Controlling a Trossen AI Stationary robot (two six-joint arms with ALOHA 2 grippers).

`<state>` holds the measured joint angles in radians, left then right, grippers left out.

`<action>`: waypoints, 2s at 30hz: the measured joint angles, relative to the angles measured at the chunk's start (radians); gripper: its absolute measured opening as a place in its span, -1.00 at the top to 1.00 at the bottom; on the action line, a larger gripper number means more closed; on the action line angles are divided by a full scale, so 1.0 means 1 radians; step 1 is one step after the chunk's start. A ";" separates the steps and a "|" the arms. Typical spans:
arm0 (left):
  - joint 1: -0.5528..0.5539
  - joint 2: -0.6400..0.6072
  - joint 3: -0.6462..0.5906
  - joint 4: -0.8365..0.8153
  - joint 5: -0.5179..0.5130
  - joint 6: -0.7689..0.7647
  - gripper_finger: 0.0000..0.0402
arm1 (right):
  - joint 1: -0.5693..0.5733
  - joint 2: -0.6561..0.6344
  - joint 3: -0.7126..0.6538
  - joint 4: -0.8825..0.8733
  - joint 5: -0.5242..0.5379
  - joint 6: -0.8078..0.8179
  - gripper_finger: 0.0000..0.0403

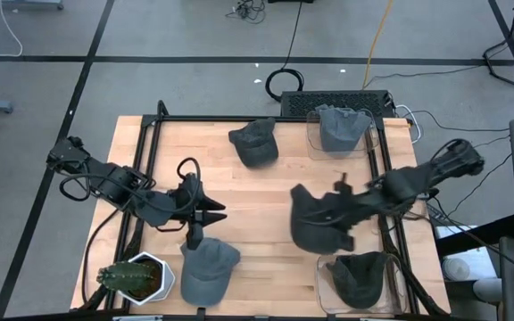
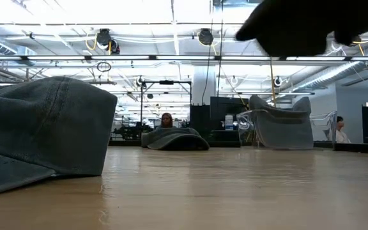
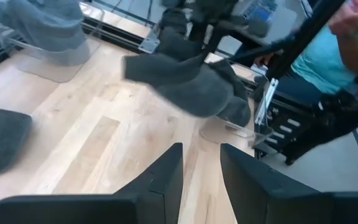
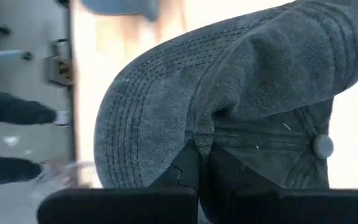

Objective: Pick & Place hat
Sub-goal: Put the bottom black cap into the bottom transparent bin

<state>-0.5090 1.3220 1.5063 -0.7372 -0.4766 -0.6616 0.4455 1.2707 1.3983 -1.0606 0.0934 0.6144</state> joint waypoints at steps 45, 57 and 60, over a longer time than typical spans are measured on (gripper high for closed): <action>0.037 0.000 0.000 0.000 -0.134 -0.300 0.43 | 0.800 0.406 0.173 -0.321 0.233 0.545 1.00; 0.029 0.000 0.000 0.000 -0.119 -0.292 0.43 | 0.809 0.495 0.150 -0.260 0.243 0.461 0.95; 0.028 0.000 0.000 0.000 -0.118 -0.292 0.43 | 0.809 0.494 0.102 -0.208 0.204 0.452 0.86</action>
<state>-0.4805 1.3224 1.5063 -0.7372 -0.5949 -0.9534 1.2541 1.7646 1.5002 -1.2681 0.2972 1.0664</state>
